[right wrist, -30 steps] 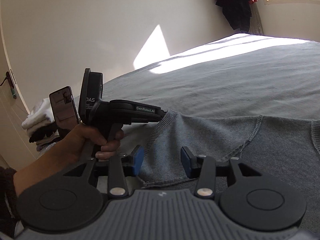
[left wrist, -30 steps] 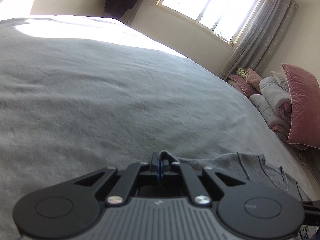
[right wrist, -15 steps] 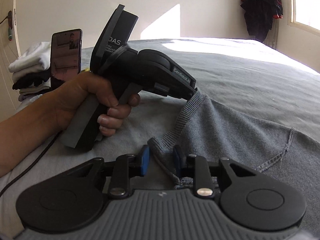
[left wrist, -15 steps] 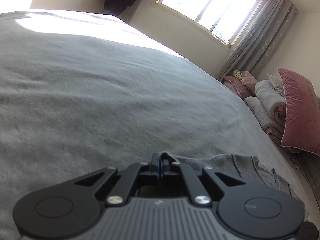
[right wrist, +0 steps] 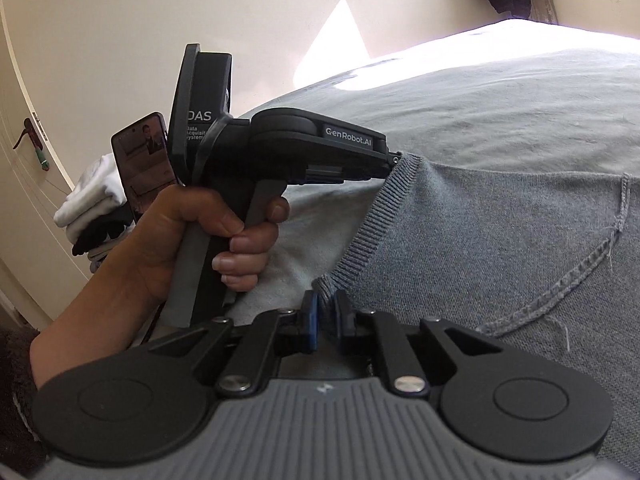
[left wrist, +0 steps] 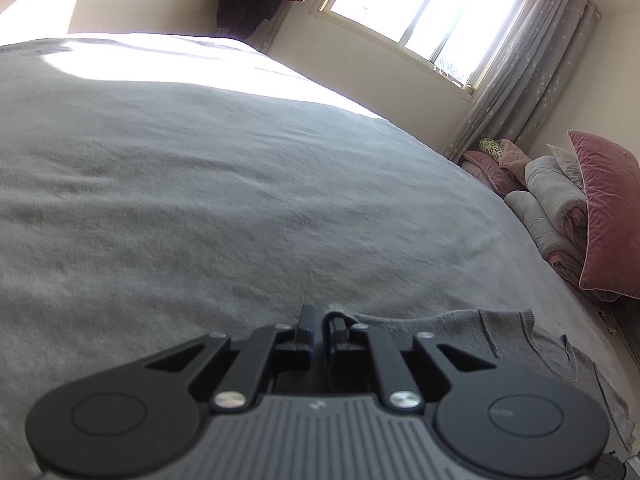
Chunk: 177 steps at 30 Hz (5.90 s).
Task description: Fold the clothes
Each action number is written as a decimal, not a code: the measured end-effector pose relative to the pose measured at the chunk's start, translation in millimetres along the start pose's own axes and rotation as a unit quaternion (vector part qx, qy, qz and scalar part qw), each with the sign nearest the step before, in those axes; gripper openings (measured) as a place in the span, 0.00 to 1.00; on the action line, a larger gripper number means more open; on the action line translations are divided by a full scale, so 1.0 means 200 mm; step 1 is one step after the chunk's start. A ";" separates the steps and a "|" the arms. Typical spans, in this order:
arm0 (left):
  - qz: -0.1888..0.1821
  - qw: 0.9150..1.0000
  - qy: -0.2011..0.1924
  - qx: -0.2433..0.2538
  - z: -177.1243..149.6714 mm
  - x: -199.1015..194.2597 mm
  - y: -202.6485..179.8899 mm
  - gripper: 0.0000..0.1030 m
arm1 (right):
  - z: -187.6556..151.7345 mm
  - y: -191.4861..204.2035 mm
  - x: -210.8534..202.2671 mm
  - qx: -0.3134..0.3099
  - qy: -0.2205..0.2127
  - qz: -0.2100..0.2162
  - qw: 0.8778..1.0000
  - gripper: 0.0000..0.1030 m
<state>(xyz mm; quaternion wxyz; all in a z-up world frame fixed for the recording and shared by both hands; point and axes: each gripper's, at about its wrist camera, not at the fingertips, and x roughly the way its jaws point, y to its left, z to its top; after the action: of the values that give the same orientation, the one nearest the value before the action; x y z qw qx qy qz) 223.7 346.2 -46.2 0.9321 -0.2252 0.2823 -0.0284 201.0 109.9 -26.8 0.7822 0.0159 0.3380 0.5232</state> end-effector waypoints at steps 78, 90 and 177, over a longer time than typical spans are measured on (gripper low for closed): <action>-0.065 0.986 0.074 0.138 -0.34 -0.33 -0.72 0.55 | -0.38 -0.11 -0.96 0.066 -0.036 -0.324 0.943 0.62; -0.075 0.956 0.126 0.255 -0.98 -0.59 -1.09 0.61 | -0.86 -0.04 -1.46 0.096 -0.031 -0.368 0.924 0.69; -0.324 0.932 0.156 0.042 -0.83 0.33 -1.93 0.63 | -0.89 -0.98 -2.08 0.360 -0.293 -0.269 0.844 0.07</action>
<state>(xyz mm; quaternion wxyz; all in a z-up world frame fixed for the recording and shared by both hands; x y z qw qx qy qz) 219.1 -79.1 -33.8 0.8255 -0.2575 0.3342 -0.3750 169.3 -382.4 -26.4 0.8940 0.3578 0.2487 0.1045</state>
